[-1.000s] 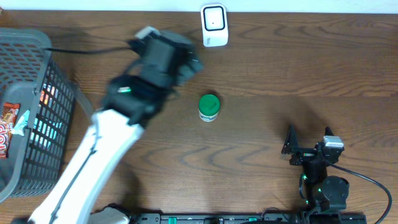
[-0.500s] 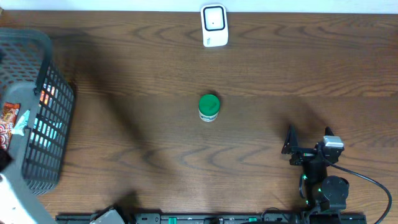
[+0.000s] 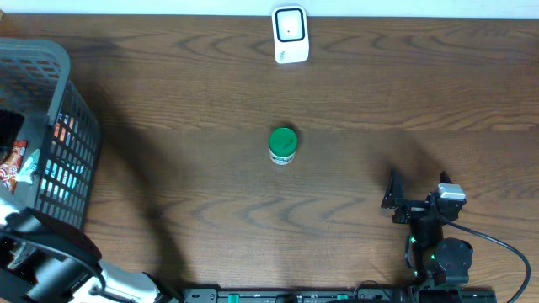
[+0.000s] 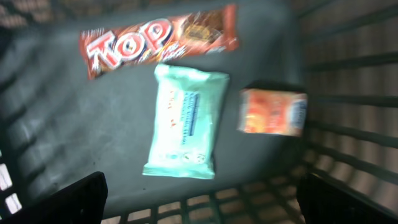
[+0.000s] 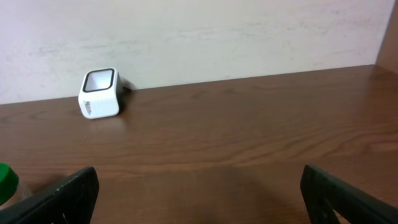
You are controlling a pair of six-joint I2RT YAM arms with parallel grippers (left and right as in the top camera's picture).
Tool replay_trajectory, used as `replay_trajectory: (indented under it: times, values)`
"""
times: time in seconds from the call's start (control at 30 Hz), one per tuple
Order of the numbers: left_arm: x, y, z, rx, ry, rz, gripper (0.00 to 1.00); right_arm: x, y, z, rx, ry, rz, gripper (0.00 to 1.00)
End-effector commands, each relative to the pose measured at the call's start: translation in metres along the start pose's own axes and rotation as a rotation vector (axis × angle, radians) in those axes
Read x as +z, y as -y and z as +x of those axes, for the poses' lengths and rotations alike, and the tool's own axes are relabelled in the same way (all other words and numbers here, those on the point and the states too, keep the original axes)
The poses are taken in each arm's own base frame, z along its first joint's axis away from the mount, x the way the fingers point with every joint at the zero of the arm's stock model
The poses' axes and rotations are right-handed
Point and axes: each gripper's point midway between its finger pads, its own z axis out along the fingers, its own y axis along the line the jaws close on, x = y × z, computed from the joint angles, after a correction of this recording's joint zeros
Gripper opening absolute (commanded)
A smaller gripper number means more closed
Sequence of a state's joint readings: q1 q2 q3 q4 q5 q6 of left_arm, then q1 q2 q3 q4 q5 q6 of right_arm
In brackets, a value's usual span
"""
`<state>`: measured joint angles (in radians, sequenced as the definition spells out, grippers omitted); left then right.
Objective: Scan the item barcode
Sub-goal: 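Return the left gripper to the basket and grasp the mint-green wipes pack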
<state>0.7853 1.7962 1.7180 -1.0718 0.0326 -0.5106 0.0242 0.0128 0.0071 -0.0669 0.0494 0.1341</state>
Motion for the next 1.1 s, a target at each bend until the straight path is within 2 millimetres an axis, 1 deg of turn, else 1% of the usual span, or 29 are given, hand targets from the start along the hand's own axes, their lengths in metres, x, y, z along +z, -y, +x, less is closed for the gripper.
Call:
replay_trajectory:
  times: [0.0,0.13,0.27,0.67,0.73,0.8,0.87,0.97,1.0,1.07]
  values:
    - [0.023,-0.021,0.001,-0.068,-0.044,-0.043,0.97,0.000,0.000,0.001,0.014,-0.002,0.002,0.99]
    - [0.055,-0.038,0.010,-0.090,-0.091,-0.076,0.97,0.000,0.000,0.001,0.014,-0.002,0.002,0.99]
    - [0.082,-0.040,0.017,-0.087,-0.106,-0.077,0.97,0.000,0.000,0.001,0.014,-0.002,0.002,0.99]
    - [0.141,-0.042,0.024,-0.086,-0.141,-0.099,0.96,0.000,0.000,0.001,0.014,-0.002,0.002,0.99]
    - [0.148,-0.042,0.024,-0.089,-0.143,-0.101,0.87,0.000,0.000,0.001,0.014,-0.002,0.002,0.99]
    - [0.154,-0.042,0.023,-0.089,-0.143,-0.101,0.67,0.000,0.000,0.001,0.014,-0.002,0.002,0.99]
    - [0.157,-0.042,0.023,-0.089,-0.144,-0.102,0.45,0.000,0.000,0.001,0.014,-0.002,0.002,0.99]
    - [0.158,-0.042,0.023,-0.089,-0.144,-0.102,0.13,0.000,0.000,0.001,0.014,-0.002,0.002,0.99]
    - [0.157,-0.042,0.023,-0.092,-0.144,-0.102,0.08,0.000,0.000,0.001,0.014,-0.002,0.002,0.99]
    - [0.153,-0.042,0.024,-0.115,-0.143,-0.103,0.07,0.000,0.000,0.001,0.014,-0.002,0.002,0.99]
